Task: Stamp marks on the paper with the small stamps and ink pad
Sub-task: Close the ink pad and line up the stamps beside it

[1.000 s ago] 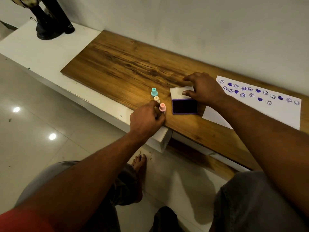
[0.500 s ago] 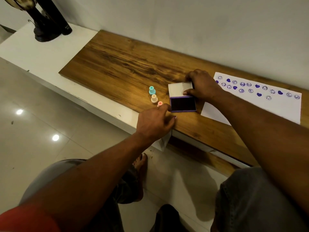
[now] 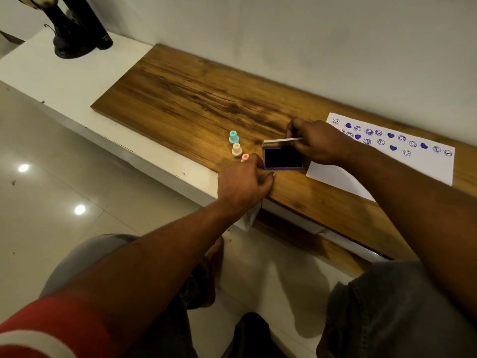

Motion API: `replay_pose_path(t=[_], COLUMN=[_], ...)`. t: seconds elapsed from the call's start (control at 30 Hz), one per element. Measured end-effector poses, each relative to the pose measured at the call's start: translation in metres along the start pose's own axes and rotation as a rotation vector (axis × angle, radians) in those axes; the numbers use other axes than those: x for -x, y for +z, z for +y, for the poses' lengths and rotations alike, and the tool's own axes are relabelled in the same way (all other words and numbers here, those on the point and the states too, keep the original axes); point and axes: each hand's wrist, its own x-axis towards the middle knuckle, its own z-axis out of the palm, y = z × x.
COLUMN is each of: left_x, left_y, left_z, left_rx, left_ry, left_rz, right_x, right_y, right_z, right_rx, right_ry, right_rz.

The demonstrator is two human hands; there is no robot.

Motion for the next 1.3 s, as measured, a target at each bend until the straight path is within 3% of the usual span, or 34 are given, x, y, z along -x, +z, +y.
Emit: replay_pose_path(t=[0.43,0.83,1.3], left_x=[-0.006,-0.007,-0.009], left_y=[0.008,0.005,0.006], left_z=[0.001,0.003,0.005], left_rx=[-0.006,0.003,-0.030], left_ry=[-0.039,-0.059,-0.063], left_rz=[0.006,-0.023,0.007], right_x=[0.008,0.017,0.036], right_y=[0.005,0.003,0.007], right_z=[0.008,0.002,-0.021], right_rx=[0.120,0.201,0.261], right_ry=[-0.080,-0.067,-0.084], right_rz=[-0.136,0.011,0.005])
